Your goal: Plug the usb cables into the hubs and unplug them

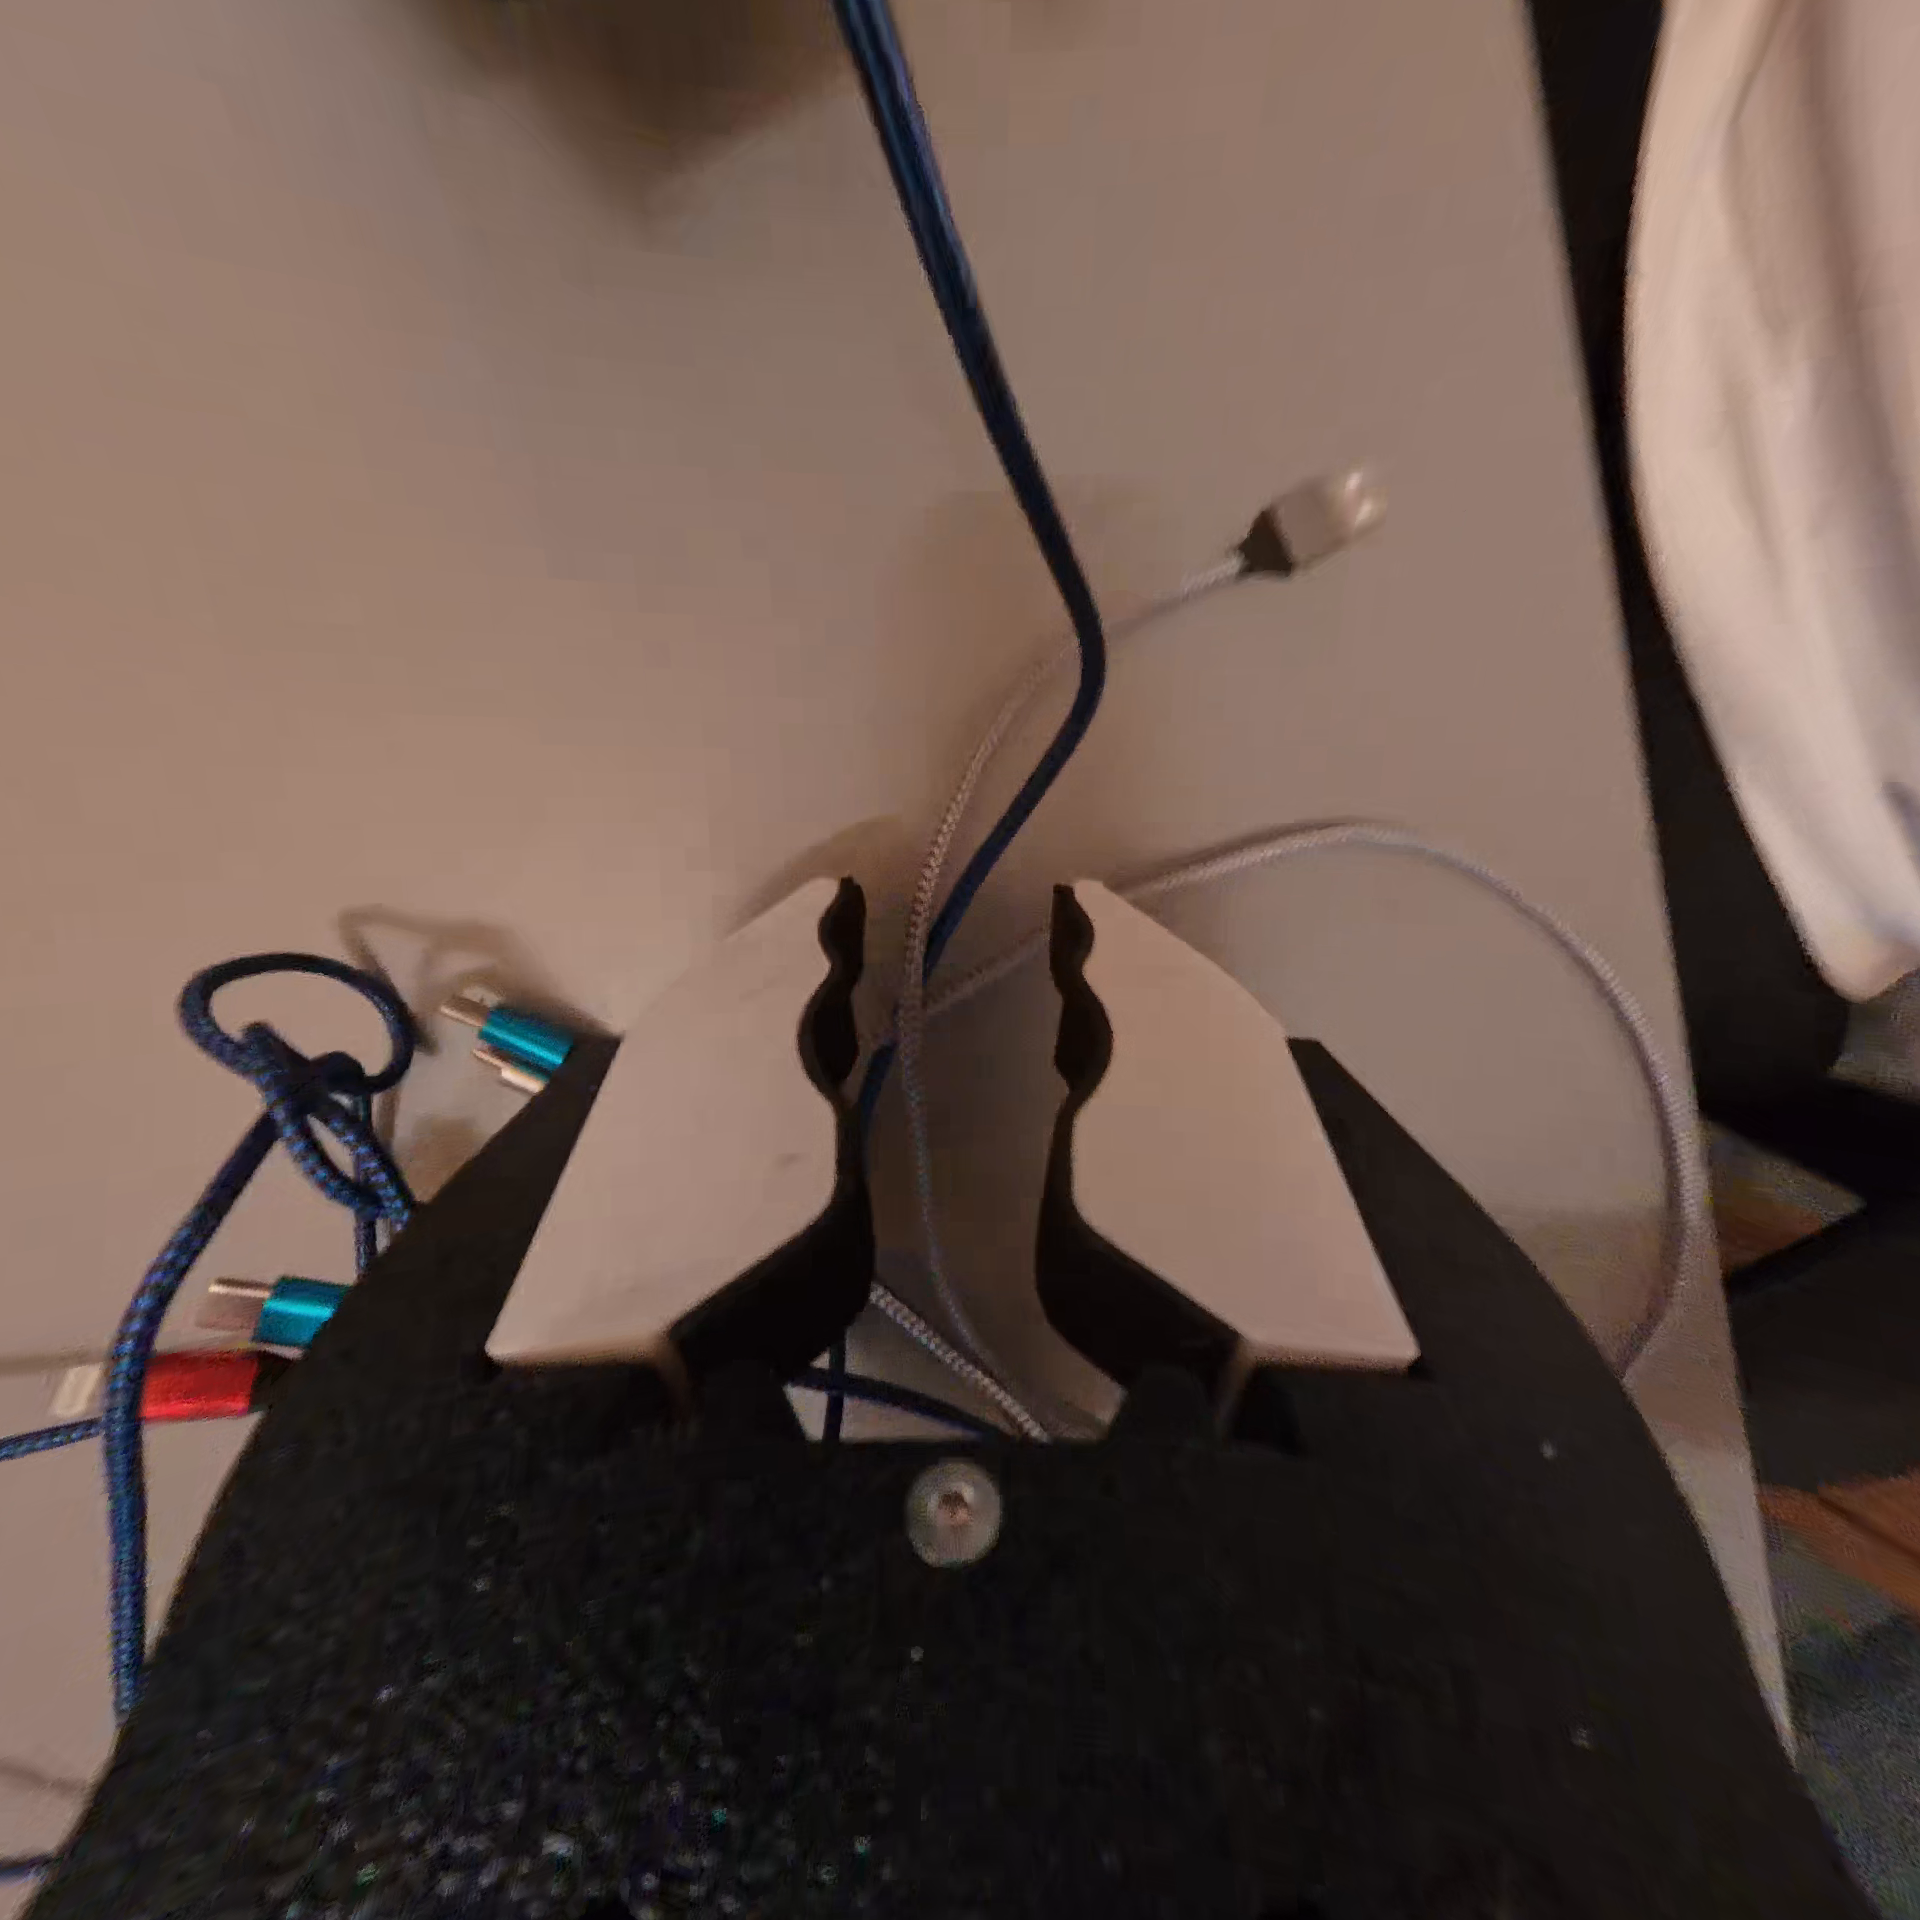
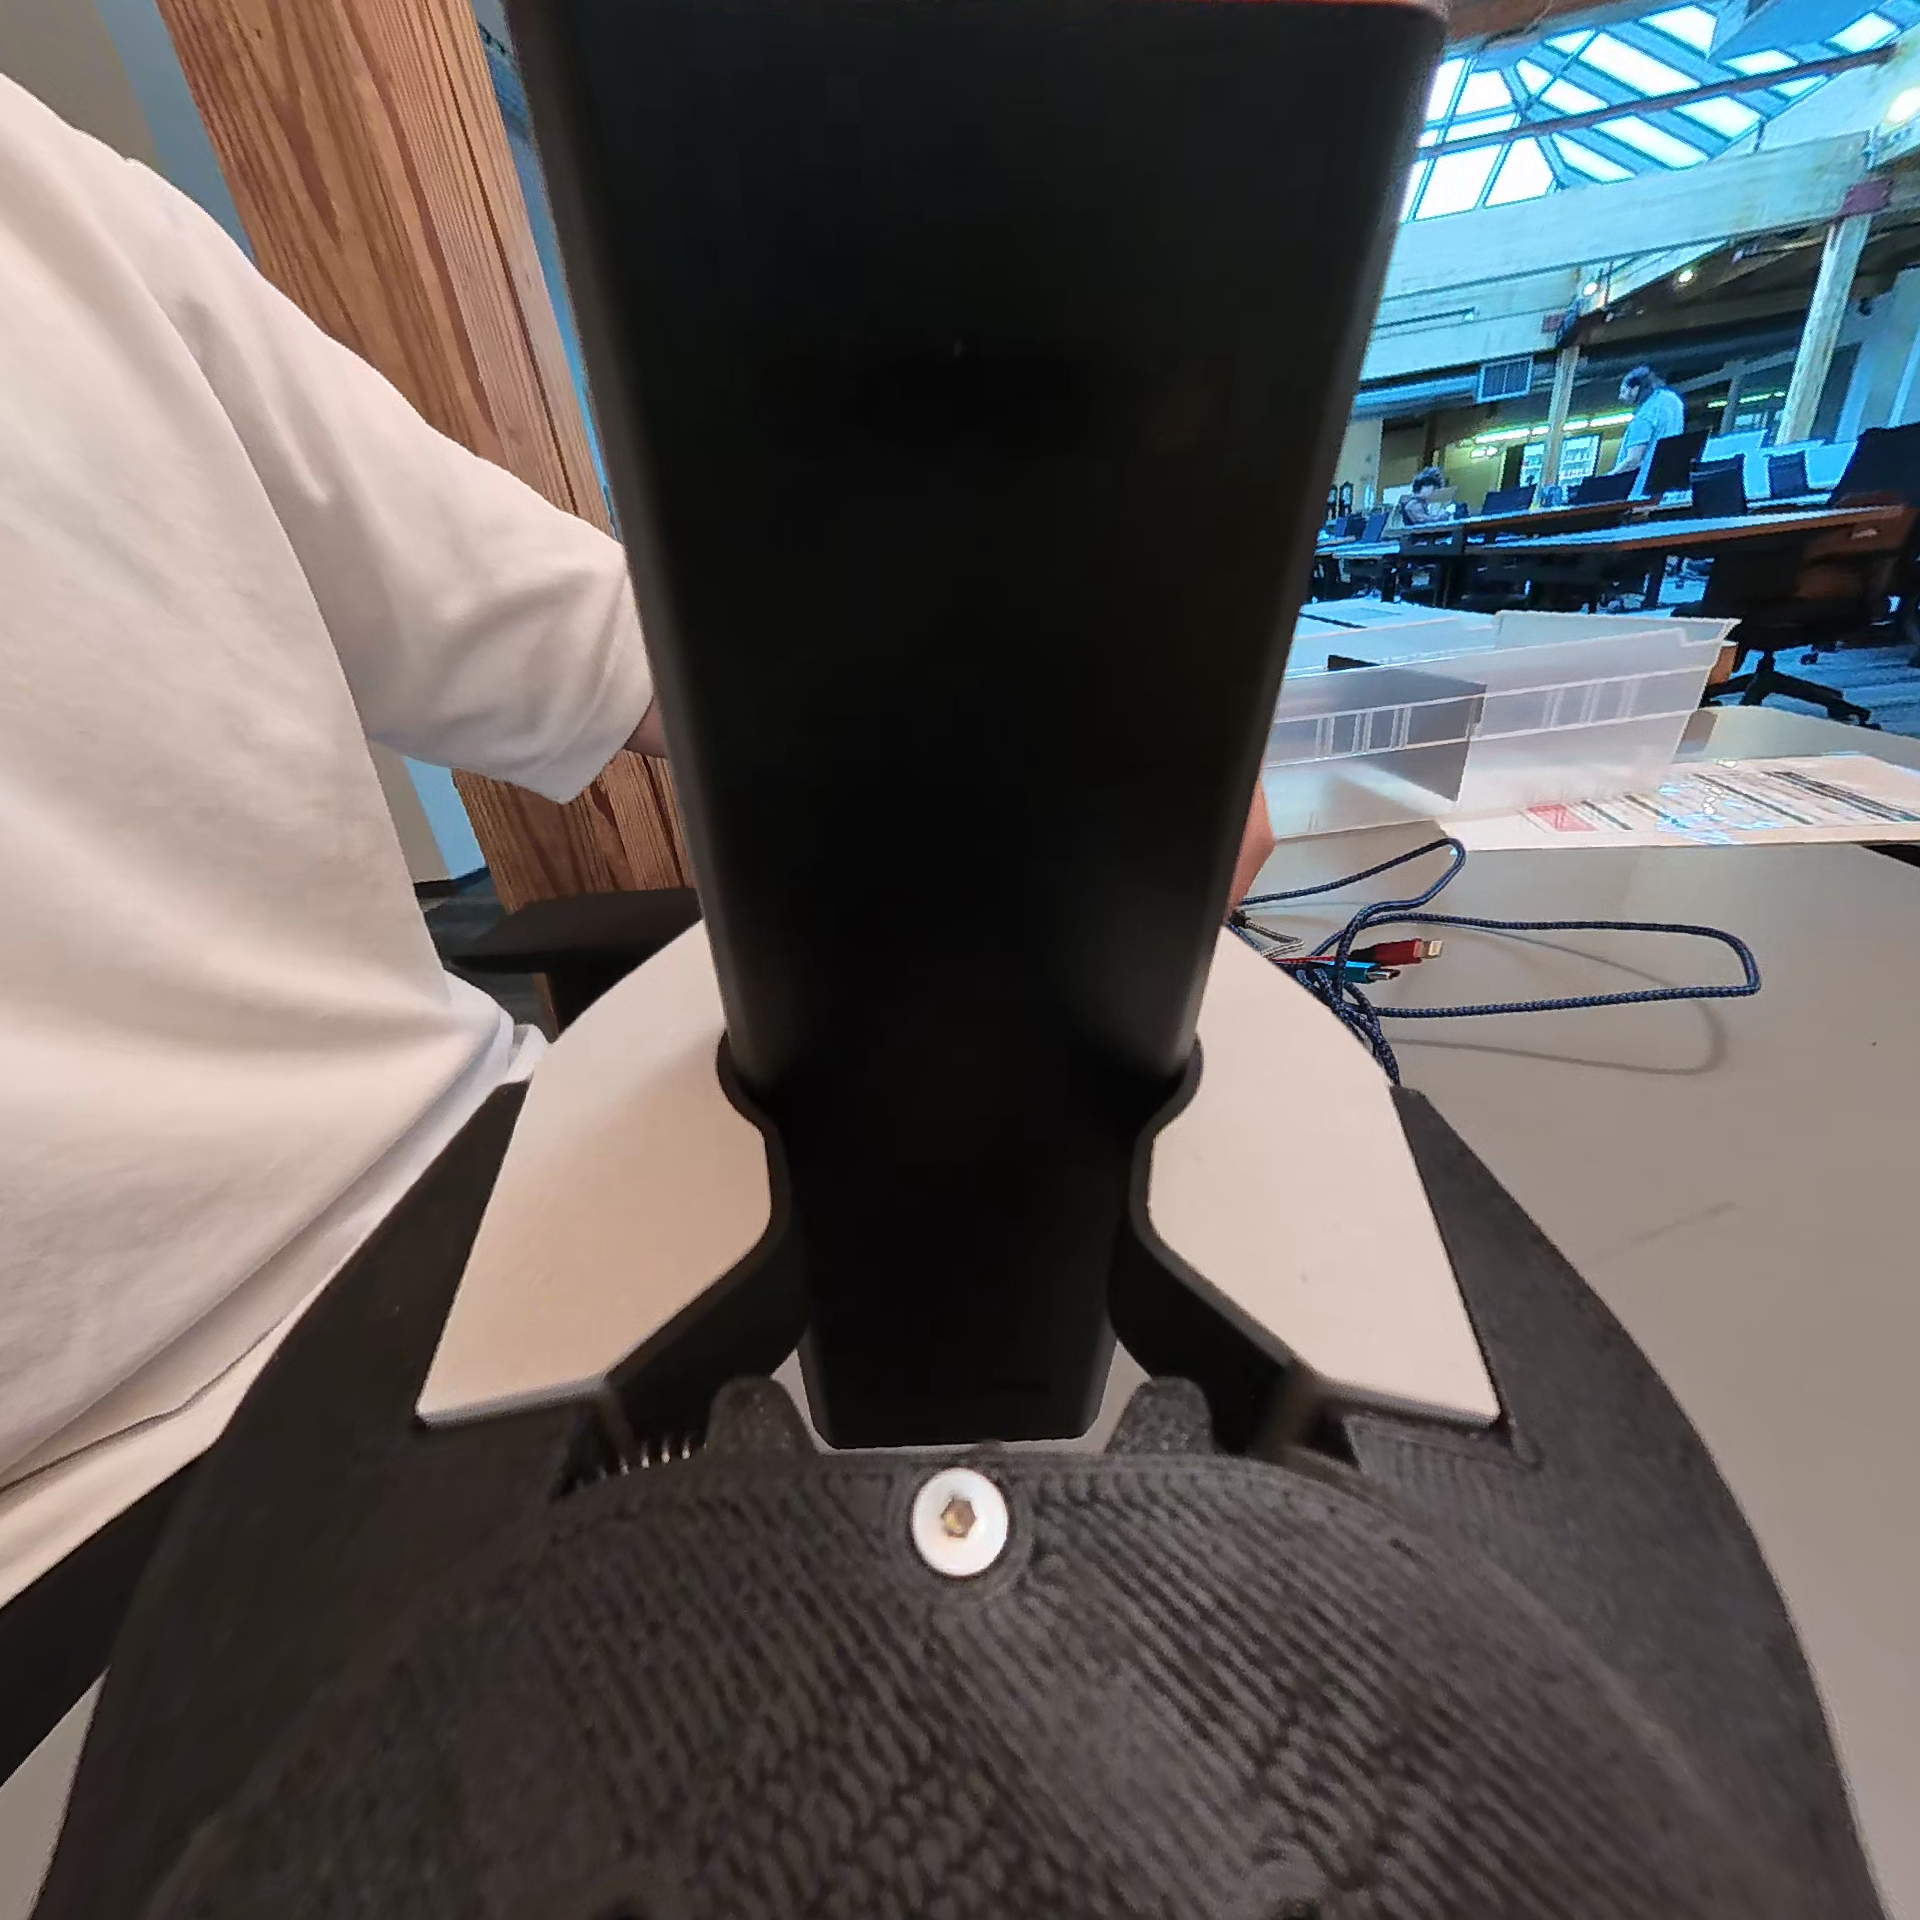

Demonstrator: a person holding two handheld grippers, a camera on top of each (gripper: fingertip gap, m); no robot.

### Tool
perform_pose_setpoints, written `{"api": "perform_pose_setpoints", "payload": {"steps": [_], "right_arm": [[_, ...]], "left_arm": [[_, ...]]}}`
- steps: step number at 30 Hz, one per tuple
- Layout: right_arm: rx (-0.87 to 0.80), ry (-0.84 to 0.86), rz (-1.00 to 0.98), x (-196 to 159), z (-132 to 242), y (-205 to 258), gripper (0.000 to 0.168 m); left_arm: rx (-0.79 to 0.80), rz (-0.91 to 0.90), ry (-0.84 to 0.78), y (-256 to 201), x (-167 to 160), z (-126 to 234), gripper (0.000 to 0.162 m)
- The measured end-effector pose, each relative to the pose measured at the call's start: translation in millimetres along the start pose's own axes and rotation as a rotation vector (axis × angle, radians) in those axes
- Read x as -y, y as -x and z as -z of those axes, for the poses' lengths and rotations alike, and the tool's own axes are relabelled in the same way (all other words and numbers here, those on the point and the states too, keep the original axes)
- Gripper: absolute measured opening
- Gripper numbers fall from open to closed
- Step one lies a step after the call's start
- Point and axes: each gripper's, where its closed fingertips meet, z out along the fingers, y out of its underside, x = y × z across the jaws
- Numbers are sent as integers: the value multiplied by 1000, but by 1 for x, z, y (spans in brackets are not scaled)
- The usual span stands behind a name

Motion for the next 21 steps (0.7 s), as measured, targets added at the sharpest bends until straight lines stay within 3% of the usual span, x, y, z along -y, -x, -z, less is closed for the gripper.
{"api": "perform_pose_setpoints", "payload": {"steps": [3, 12, 19, 21], "right_arm": [[1, -2, -7, 0, 0, 0, 73], [-2, -15, -12, 2, 2, -2, 73], [-7, 6, -9, -1, 0, -2, 73], [-9, 3, -11, 0, 0, -2, 73]], "left_arm": [[21, -26, 92, 3, -13, -6, 8], [144, 68, -39, 16, -22, 24, 6], [309, 239, -120, 35, -40, 51, 3], [429, 265, -97, 47, -45, 58, 3]]}}
